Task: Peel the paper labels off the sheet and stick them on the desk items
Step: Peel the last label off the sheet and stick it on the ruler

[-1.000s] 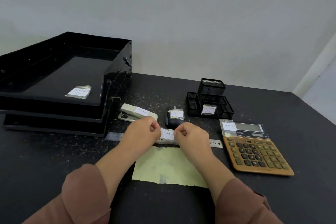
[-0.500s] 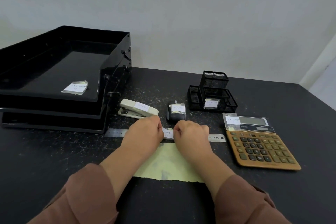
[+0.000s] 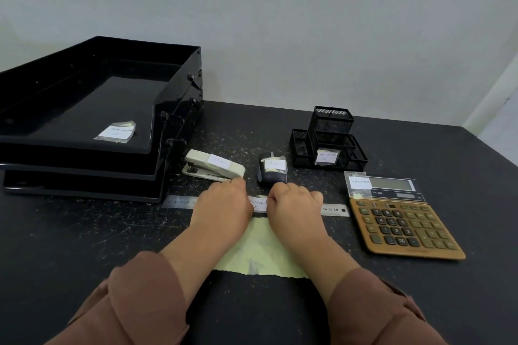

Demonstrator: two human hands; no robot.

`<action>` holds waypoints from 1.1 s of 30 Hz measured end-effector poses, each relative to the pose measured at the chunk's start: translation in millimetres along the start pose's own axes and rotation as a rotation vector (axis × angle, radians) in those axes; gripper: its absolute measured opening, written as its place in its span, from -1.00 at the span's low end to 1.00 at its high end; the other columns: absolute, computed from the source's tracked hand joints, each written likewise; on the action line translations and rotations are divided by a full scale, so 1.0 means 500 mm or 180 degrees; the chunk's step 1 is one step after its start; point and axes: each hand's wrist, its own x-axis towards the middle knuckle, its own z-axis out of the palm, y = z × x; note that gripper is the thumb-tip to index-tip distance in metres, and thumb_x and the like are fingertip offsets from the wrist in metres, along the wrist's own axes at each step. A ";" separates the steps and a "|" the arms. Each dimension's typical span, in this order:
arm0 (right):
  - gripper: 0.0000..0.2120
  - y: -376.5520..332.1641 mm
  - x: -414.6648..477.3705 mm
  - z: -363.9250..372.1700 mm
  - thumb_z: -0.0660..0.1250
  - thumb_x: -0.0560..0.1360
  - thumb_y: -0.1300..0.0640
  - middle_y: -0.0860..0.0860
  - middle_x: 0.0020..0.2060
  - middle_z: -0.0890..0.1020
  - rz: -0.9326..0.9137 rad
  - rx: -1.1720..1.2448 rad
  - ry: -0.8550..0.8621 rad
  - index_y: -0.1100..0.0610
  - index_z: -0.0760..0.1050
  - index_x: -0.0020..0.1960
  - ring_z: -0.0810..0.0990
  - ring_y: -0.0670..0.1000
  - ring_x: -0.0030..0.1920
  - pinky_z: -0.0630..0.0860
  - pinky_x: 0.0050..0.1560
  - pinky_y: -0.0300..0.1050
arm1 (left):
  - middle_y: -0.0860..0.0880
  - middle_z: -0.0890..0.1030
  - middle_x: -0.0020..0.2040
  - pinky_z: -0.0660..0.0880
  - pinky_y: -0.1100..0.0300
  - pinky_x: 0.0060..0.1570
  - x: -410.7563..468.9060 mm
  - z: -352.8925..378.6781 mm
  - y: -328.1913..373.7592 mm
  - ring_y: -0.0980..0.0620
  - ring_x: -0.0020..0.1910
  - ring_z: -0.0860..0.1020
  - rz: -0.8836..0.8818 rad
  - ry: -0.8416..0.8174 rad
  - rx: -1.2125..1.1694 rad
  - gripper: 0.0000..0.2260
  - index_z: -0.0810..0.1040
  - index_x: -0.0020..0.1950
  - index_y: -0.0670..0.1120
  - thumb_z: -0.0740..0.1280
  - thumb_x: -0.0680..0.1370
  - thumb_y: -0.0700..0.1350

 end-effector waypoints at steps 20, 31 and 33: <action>-0.80 0.005 -0.008 -0.017 0.16 0.51 -0.06 -0.07 -0.07 0.46 0.0123 0.0145 -0.0224 -0.14 0.54 0.01 0.41 0.02 0.01 0.06 -0.08 -0.05 | 0.14 0.45 -0.09 0.36 0.10 0.05 0.007 -0.013 -0.026 0.03 0.07 0.41 -0.0150 -0.0376 -0.0371 -0.93 0.54 -0.08 0.15 0.27 0.51 0.02; -0.79 0.019 -0.001 -0.027 0.17 0.52 -0.06 -0.08 -0.03 0.43 0.0369 0.0313 -0.0501 -0.23 0.53 0.06 0.38 0.02 0.11 0.07 -0.04 -0.04 | 0.18 0.38 -0.12 0.34 0.07 0.08 0.005 -0.018 -0.038 0.04 0.07 0.40 -0.0164 -0.0541 -0.0390 -0.87 0.56 0.01 0.18 0.27 0.50 0.05; -0.75 0.020 -0.002 -0.026 0.14 0.54 0.01 -0.07 0.03 0.47 0.0329 0.0274 -0.0490 -0.21 0.52 0.10 0.38 0.02 0.11 0.07 -0.04 -0.05 | 0.18 0.37 -0.15 0.34 0.07 0.08 0.001 -0.017 -0.037 0.04 0.04 0.40 -0.0163 -0.0475 -0.0487 -0.87 0.54 0.00 0.18 0.27 0.49 0.01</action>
